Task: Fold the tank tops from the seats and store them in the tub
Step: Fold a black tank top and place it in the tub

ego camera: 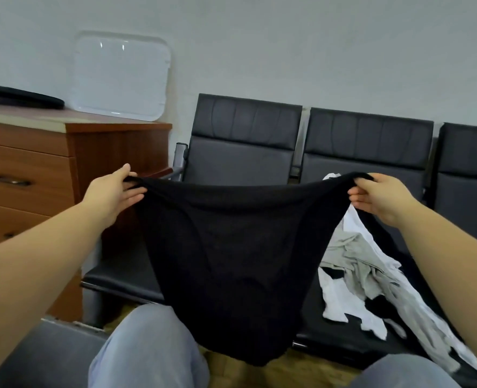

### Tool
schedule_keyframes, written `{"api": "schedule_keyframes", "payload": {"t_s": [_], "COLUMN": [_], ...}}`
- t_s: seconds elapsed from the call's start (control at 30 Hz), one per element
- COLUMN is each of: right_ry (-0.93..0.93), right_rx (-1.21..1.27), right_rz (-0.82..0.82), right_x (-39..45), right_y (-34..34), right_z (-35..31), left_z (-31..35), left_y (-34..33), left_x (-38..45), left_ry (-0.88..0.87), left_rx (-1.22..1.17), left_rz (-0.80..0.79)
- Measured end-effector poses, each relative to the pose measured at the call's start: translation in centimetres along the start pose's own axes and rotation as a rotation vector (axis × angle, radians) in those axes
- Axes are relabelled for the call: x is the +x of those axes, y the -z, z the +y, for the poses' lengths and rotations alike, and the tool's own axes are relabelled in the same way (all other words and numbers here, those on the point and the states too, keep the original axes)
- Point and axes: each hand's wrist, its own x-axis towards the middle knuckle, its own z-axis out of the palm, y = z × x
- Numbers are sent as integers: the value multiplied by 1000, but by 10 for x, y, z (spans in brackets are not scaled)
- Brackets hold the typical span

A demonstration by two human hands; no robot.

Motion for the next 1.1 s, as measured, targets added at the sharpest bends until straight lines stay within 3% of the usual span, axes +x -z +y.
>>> {"api": "schedule_keyframes", "payload": {"t_s": [0.2,0.43,0.57,0.8,1.1], "right_ry": [14,46,63,47,-104], "right_rx": [435,1040,1014,994,813], "right_rz": [-32,-41,-65,-100,-56], "right_x": [-12,-21,-6,35,111], "right_y": [-4,-5,-10,-25,-71], "right_z": [-11,-39,-50,-39,23], "left_z": [25,77,92,96,31], "left_y": [5,27,34,24,12], "left_x": [-2,-6,18,57,137], "left_ry": [-45,-81,-142,-200,-62], "left_rx": [-127,-519,-543,-372,-177], "left_rz": [-21,-295,-319,-321,-133]}}
